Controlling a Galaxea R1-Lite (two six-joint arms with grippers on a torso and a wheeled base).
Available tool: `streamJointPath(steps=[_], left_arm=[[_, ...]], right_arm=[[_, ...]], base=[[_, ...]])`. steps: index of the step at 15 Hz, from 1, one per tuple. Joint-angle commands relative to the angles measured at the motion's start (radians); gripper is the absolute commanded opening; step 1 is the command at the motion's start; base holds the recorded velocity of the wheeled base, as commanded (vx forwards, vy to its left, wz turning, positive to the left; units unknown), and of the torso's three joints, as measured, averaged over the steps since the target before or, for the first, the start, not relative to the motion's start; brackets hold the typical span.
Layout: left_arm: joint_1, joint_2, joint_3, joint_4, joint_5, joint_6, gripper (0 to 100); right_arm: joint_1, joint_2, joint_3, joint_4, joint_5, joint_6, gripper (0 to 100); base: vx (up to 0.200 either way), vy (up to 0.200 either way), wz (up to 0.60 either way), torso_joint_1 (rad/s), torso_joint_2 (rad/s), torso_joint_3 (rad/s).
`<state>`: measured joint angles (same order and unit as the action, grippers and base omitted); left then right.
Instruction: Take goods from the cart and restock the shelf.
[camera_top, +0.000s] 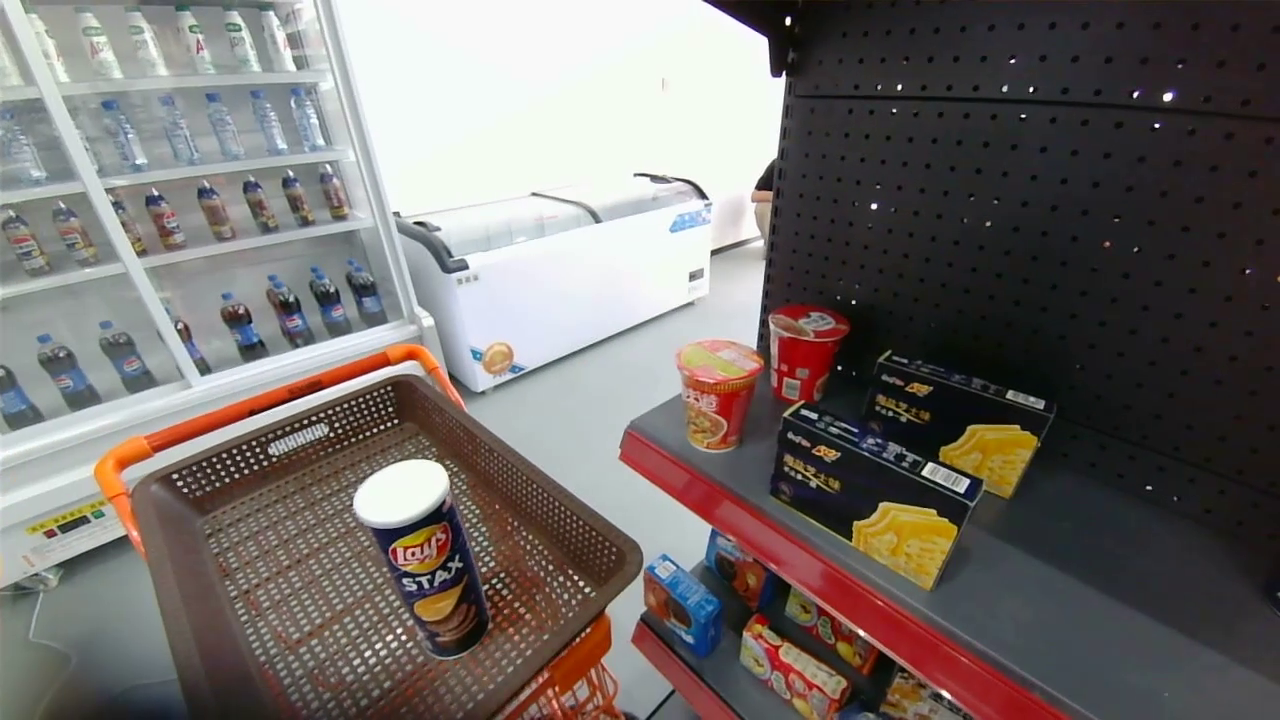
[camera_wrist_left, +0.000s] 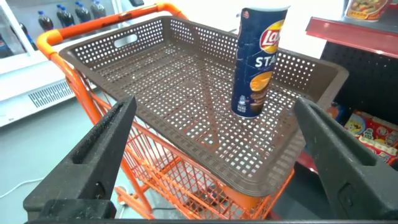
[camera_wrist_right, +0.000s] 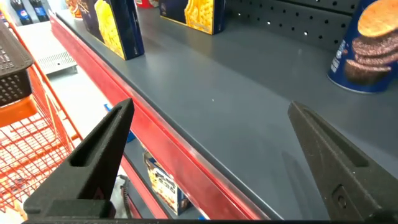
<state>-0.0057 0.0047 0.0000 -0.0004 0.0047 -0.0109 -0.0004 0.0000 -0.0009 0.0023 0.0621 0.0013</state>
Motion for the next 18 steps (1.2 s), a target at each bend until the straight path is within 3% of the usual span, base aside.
streamJointPath(steps=[1, 9, 10, 13, 14, 18], left_arm=[[0.000, 0.001, 0.000, -0.001, 0.000, 0.000, 100], [0.003, 0.006, -0.014, 0.016, 0.011, -0.003, 100], [0.003, 0.143, -0.163, 0.060, -0.005, 0.008, 100], [0.003, 0.411, -0.247, 0.096, -0.115, 0.014, 100], [-0.002, 0.494, -0.245, 0.068, -0.115, 0.015, 100], [-0.046, 0.813, -0.173, -0.262, -0.132, 0.000, 100]], right_arm=[[0.000, 0.000, -0.001, 0.001, 0.001, 0.000, 100], [0.000, 0.000, -0.001, 0.001, -0.001, 0.000, 100], [0.000, 0.000, 0.001, 0.001, 0.001, 0.000, 100], [0.000, 0.000, -0.001, 0.001, 0.001, 0.000, 100], [0.000, 0.000, -0.001, 0.001, 0.001, 0.000, 100], [0.000, 0.000, 0.001, 0.001, 0.001, 0.000, 100]], base=[[0.000, 0.000, 0.00, 0.000, 0.00, 0.000], [0.000, 0.000, 0.00, 0.000, 0.00, 0.000], [0.000, 0.000, 0.00, 0.000, 0.00, 0.000], [0.000, 0.000, 0.00, 0.000, 0.00, 0.000], [0.000, 0.000, 0.00, 0.000, 0.00, 0.000], [0.000, 0.000, 0.00, 0.000, 0.00, 0.000]])
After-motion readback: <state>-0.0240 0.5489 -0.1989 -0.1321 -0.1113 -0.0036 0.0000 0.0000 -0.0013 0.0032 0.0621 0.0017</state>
